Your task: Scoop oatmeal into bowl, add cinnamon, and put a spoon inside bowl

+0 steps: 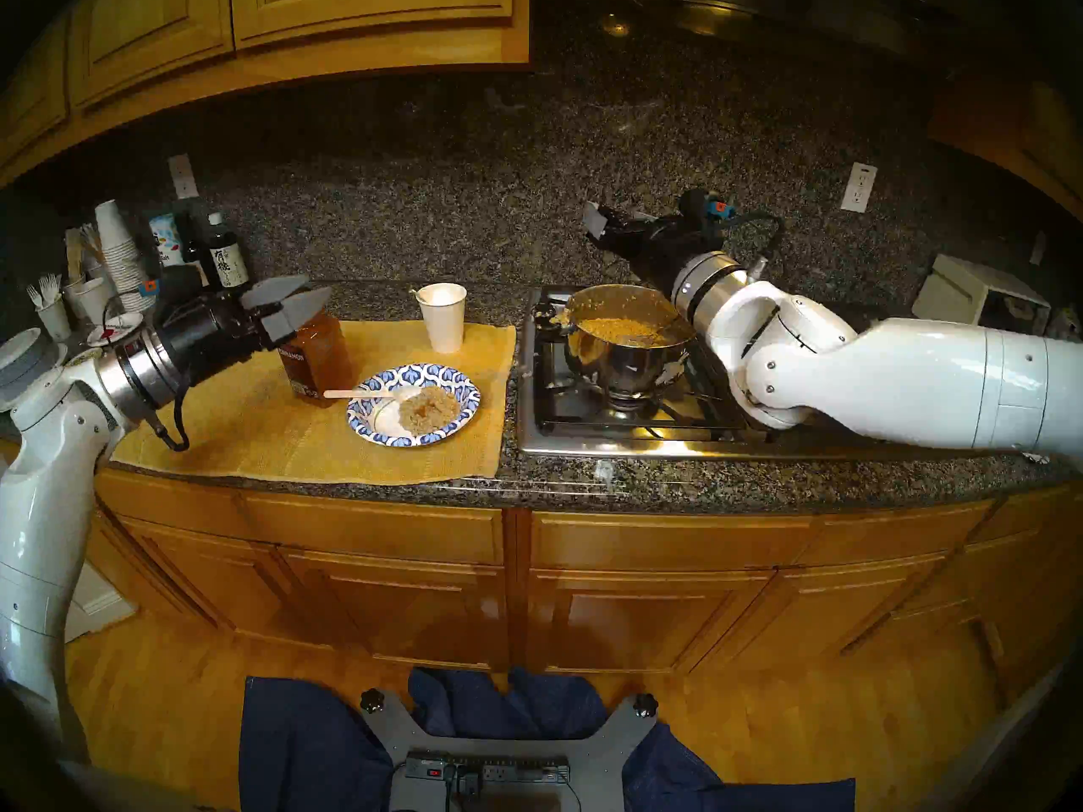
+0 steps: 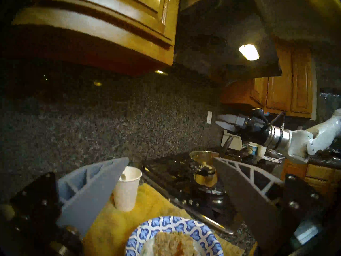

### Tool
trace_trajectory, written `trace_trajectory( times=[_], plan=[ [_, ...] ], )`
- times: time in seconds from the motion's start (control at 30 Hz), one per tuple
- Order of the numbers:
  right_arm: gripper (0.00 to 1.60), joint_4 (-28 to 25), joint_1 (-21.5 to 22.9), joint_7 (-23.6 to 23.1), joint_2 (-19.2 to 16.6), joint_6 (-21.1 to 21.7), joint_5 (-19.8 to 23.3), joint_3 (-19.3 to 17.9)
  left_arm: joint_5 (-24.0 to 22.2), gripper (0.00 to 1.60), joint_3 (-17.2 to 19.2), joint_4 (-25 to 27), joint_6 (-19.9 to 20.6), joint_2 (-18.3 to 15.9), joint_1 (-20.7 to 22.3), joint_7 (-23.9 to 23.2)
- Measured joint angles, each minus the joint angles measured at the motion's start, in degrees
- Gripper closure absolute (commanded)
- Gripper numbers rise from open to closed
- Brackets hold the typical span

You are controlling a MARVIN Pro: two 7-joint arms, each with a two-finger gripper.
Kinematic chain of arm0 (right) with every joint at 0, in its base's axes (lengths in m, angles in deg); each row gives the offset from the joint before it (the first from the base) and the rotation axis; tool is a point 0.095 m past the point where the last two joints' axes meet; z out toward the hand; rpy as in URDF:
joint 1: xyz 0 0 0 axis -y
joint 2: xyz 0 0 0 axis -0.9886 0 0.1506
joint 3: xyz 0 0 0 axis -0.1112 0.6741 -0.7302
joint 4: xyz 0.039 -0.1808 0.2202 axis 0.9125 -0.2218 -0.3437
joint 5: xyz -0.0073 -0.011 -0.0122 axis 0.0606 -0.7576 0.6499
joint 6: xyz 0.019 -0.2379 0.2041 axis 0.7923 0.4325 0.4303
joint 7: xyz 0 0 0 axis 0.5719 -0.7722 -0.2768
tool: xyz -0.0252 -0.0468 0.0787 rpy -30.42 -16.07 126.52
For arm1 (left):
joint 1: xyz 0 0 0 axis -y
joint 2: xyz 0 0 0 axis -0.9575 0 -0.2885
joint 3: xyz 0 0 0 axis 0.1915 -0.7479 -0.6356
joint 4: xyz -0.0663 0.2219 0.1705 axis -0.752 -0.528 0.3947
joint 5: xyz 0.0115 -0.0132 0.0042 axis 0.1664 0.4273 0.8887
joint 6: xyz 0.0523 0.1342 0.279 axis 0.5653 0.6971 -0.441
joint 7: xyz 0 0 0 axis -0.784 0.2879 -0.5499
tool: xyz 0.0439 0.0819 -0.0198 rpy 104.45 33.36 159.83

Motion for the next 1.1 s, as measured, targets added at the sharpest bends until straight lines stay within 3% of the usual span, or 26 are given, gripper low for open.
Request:
trace_trajectory(
  times=[0.13, 0.6, 0.83, 1.1],
  plan=[
    [0.0, 0.0, 0.0, 0.0, 0.0, 0.0, 0.0, 0.0, 0.9, 0.0, 0.9, 0.2, -2.2, -0.7, 2.1, 3.2],
    [0.0, 0.0, 0.0, 0.0, 0.0, 0.0, 0.0, 0.0, 11.5, 0.0, 0.8, -5.9, -13.0, -1.8, 8.5, 14.4],
    [0.0, 0.0, 0.0, 0.0, 0.0, 0.0, 0.0, 0.0, 14.4, 0.0, -0.1, -8.2, -17.0, -0.6, 9.9, 17.1],
    [0.0, 0.0, 0.0, 0.0, 0.0, 0.0, 0.0, 0.0, 15.7, 0.0, -0.8, -8.3, -18.8, 0.4, 10.4, 17.9]
  ],
)
